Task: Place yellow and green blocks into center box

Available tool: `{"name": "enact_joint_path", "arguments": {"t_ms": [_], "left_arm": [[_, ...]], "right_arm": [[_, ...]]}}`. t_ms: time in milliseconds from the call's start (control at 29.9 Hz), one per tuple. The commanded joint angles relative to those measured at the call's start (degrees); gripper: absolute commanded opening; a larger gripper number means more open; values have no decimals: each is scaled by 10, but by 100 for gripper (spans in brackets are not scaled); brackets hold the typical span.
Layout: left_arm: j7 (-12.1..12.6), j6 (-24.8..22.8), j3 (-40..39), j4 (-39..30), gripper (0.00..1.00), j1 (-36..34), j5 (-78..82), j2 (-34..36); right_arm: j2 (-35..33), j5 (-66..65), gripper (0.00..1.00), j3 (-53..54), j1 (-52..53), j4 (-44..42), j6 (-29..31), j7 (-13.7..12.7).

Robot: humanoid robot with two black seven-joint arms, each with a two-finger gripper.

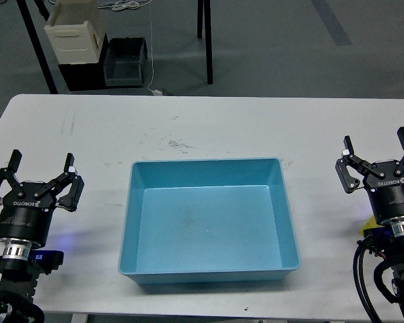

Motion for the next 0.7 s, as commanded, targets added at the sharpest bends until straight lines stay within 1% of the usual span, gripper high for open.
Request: {"name": "enact_joint_path", "arguments": {"t_ms": [0,100,334,401,468,568,635,668], "left_arm": [[0,0,0,0,100,0,0,0],[0,0,0,1,100,1,0,0],[0,0,0,2,100,0,0,0],[0,0,0,2,100,0,0,0],[0,0,0,3,100,0,0,0],[0,0,0,3,100,0,0,0],[0,0,0,3,100,0,0,0],[0,0,0,3,100,0,0,-1]], "right_arm": [[-14,-93,100,25,23,0,1,2],[-40,-152,100,43,43,0,-2,4],[-143,-268,100,44,112,-2,-6,4],[-179,-326,100,40,138,-4,-16,4],[-213,-374,100,33,162,-6,-40,4],[-271,-396,99,12,197,-10,-76,3],[-314,-398,100,2,221,-16,-68,8],[-336,-398,100,-4,230,-22,-56,16]]}}
